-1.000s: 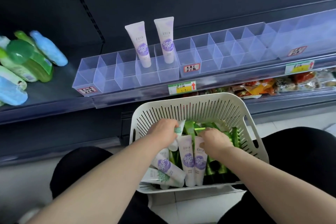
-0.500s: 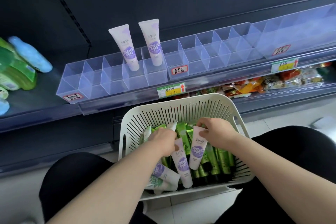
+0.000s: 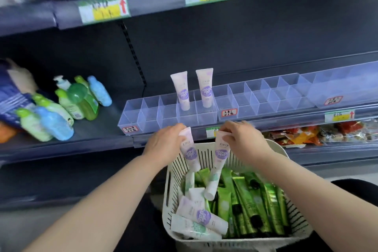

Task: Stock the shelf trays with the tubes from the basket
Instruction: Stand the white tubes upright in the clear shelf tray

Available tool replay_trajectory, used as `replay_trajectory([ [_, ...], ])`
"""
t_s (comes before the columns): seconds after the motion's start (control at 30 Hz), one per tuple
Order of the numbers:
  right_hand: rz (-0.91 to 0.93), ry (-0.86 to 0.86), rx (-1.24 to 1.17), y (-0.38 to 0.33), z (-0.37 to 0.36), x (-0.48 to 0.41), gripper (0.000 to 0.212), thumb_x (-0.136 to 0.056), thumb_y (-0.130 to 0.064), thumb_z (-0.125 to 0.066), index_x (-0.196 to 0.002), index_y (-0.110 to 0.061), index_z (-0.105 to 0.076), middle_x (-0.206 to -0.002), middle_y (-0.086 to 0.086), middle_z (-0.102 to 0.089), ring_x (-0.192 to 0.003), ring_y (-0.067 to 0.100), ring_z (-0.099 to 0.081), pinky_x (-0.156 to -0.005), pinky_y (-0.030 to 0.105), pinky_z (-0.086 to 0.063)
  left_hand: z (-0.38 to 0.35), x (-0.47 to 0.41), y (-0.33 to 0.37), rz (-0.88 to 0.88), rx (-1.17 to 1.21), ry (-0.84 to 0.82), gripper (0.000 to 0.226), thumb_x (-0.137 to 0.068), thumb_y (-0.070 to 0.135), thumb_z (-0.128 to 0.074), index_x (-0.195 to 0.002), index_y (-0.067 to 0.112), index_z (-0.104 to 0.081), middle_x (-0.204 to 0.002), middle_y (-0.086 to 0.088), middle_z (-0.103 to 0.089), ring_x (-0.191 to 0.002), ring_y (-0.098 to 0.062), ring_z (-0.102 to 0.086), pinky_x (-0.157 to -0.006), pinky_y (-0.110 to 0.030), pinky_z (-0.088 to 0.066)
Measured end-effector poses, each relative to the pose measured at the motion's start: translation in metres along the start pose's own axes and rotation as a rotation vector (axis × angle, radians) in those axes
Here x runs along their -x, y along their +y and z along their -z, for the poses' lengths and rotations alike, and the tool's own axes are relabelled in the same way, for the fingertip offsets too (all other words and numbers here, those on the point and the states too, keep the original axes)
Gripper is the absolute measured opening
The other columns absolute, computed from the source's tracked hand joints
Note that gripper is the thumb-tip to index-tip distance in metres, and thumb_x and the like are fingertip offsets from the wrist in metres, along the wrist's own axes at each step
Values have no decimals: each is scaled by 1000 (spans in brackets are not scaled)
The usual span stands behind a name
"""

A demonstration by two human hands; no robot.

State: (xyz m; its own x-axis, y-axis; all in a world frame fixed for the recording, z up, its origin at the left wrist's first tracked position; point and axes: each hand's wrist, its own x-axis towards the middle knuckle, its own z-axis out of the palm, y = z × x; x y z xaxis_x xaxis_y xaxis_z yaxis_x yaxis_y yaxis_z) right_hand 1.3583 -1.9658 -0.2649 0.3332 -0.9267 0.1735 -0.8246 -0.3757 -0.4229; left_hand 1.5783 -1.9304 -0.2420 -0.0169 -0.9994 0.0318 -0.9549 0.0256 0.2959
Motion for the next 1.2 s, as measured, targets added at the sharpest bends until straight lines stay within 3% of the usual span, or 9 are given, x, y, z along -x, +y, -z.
replay_trajectory([
  [0.2,117,131,16,-58,22,-35,23,-92,-17,-49,-111,-25,-58,-106,-2,-63,-97,20,-48,-66,33,-41,63,8,-24,136,77,312,21,-98,21,-42,-115,27,-52,-99,2,-56,-88,-20,-47,-69,-34,-37],
  [0.3,163,208,38,-85,28,-54,25,-90,-12,-50,-110,-24,-59,-104,-3,-64,-97,21,-50,-69,34,-40,83,6,-37,176,166,451,17,-93,18,-42,-102,29,-51,-86,9,-52,-82,-20,-48,-60,-31,-31],
  [0.37,190,264,99,-98,30,-67,26,-89,-11,-51,-109,-24,-59,-101,-4,-66,-95,22,-52,-70,33,-34,91,2,-46,205,228,499,16,-91,16,-42,-95,30,-49,-81,11,-50,-76,-19,-48,-52,-29,-27],
  [0.5,180,345,156,-115,26,-92,26,-87,-11,-51,-107,-26,-60,-99,-4,-66,-89,21,-52,-70,32,-25,97,-8,-66,245,234,555,18,-91,13,-42,-95,28,-51,-83,6,-52,-72,-18,-49,-51,-29,-28],
  [0.7,194,390,141,-139,19,-142,22,-91,-14,-45,-107,-21,-57,-98,-4,-65,-89,22,-52,-73,33,-28,103,-42,-92,275,242,588,18,-93,9,-42,-99,21,-53,-86,2,-54,-75,-22,-50,-53,-31,-28],
  [0.9,194,369,213,-148,4,-189,23,-93,-14,-46,-111,-21,-57,-98,-3,-65,-90,23,-51,-71,33,-23,111,-74,-107,247,197,587,19,-94,8,-42,-104,19,-54,-90,-1,-54,-79,-25,-51,-64,-38,-44],
  [1.03,188,263,335,-147,-7,-211,29,-87,-14,-56,-115,-23,-57,-98,-3,-65,-94,22,-53,-74,33,-22,110,-93,-117,245,142,510,17,-96,11,-44,-109,18,-54,-93,-3,-54,-82,-25,-52,-69,-39,-46],
  [1.2,192,195,409,-139,-22,-228,30,-88,-11,-55,-114,-26,-57,-90,-2,-66,-92,22,-56,-77,35,-23,102,-117,-121,254,36,378,13,-97,16,-45,-106,23,-51,-93,-3,-57,-80,-26,-54,-62,-35,-41],
])
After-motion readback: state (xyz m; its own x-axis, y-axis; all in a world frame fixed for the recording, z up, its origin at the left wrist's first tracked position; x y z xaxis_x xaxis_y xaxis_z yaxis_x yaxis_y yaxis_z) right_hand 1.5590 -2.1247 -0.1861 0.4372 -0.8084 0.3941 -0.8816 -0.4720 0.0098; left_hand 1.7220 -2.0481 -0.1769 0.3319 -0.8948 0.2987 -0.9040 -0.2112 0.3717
